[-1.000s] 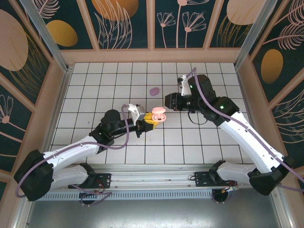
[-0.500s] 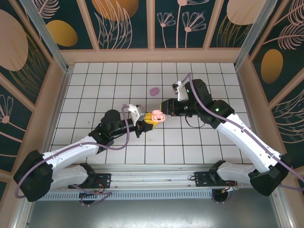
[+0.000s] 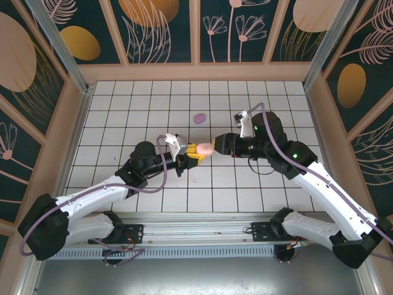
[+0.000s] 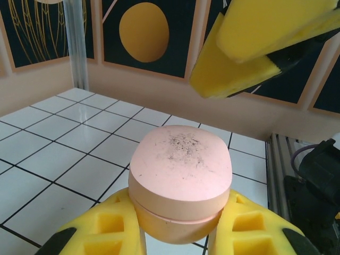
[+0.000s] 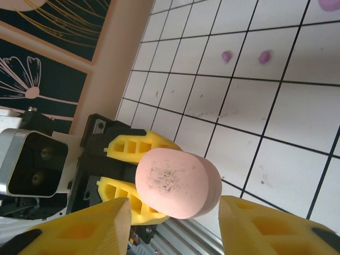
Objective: Insert wireless bluetooth earbuds into charging case
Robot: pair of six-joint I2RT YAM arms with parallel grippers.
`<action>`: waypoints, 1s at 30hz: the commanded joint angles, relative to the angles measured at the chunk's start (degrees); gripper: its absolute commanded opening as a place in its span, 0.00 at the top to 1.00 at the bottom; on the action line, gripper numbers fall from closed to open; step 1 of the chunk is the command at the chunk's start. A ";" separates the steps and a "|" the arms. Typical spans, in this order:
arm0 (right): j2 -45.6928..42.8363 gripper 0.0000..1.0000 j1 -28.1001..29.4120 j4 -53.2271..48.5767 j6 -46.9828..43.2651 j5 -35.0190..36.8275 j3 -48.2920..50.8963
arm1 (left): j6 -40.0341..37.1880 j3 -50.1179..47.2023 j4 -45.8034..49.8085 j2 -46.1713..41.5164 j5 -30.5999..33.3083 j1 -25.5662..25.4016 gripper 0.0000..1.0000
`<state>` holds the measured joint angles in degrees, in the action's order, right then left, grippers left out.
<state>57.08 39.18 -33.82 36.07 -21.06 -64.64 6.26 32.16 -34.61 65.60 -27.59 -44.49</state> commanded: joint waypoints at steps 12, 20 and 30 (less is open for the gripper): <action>-0.40 0.43 -0.52 18.92 12.73 -10.74 10.13 | 3.59 1.33 -6.67 -3.03 0.66 -0.16 0.92; 0.27 0.56 -0.63 28.11 18.14 -15.92 13.53 | 4.46 1.05 -7.23 -2.58 1.56 -0.14 0.91; 0.89 0.84 -3.26 31.03 21.53 -15.33 15.13 | 2.29 -0.38 -3.81 -5.31 4.09 -0.16 0.74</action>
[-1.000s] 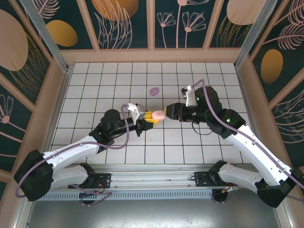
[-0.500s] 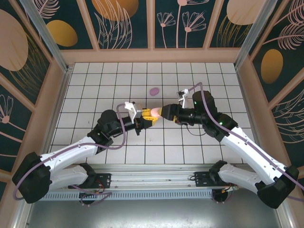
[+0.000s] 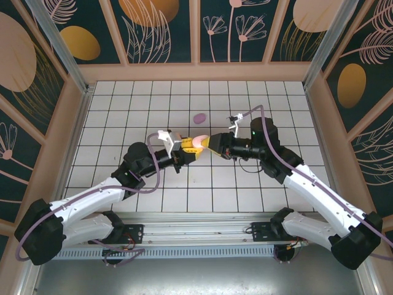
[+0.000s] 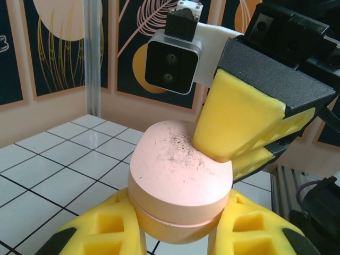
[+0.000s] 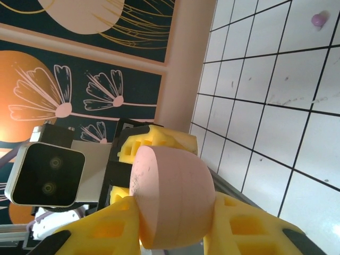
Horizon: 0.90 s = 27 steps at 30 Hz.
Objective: Insert wireless bluetooth earbuds into charging case
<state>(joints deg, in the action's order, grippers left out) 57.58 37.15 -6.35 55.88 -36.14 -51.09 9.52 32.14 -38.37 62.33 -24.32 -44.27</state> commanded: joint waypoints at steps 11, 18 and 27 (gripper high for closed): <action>1.55 0.85 -12.68 -4.38 0.35 1.51 0.09 | -3.92 -2.49 7.67 -7.87 9.09 -0.38 0.22; 6.64 0.85 -25.55 -3.85 -4.32 -1.84 5.76 | -3.71 -3.87 16.74 -10.88 18.34 -0.33 0.23; 27.33 0.85 -36.23 0.98 -12.39 0.45 0.47 | -1.29 -3.40 20.46 -10.16 20.36 -0.33 0.26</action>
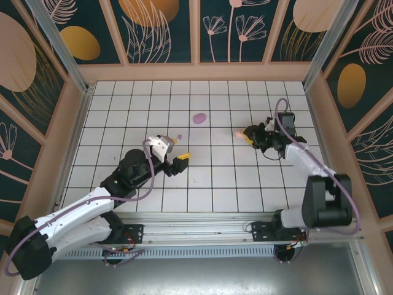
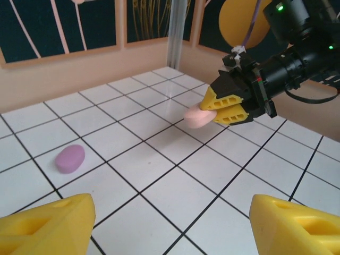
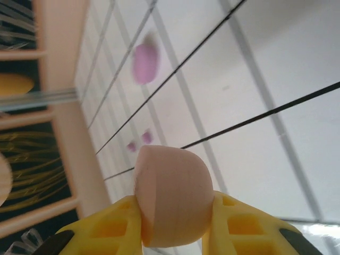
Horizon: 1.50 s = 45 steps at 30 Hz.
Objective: Insert wireless bluetooth earbuds into charging case
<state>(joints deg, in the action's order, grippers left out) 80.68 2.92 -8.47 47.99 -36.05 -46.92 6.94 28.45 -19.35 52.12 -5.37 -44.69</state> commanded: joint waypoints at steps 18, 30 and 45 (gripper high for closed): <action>43.11 0.83 -3.43 -5.30 -12.30 -0.34 -36.87 | 4.85 -1.48 3.09 -2.81 1.82 0.04 0.25; 38.47 0.50 -3.18 -12.79 -17.25 6.29 -36.81 | 7.52 3.36 3.35 2.91 4.82 1.72 0.23; 22.91 0.48 -3.26 -19.32 -22.62 13.29 -31.66 | 0.96 31.14 13.63 34.07 -2.35 10.17 0.19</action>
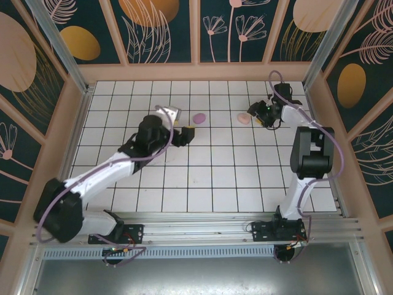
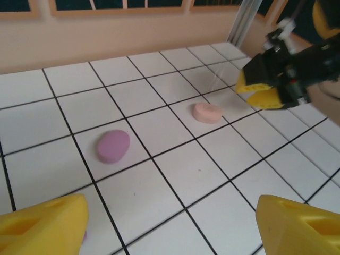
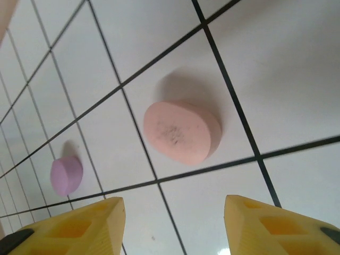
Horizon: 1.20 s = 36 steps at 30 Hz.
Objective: Insert wireless bluetooth earbuds into charging case
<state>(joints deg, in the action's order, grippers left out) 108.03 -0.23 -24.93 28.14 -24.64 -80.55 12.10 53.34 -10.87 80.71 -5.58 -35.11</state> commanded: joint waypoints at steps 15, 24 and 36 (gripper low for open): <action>-27.84 0.48 -0.14 -6.57 -5.35 3.24 16.37 | -9.80 39.32 21.73 42.07 -4.11 3.42 0.22; -37.61 0.48 -0.26 -5.44 -2.25 1.66 25.14 | -9.36 46.59 24.89 50.56 -3.21 4.54 0.21; -42.91 0.48 -0.21 -3.44 2.00 0.90 30.12 | -10.90 60.71 32.68 60.64 -1.26 4.88 0.21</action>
<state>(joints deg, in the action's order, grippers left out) 66.72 -0.23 -29.76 28.47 -22.59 -51.05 2.52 110.65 17.58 138.61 -7.40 -30.63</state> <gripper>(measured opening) 0.519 0.788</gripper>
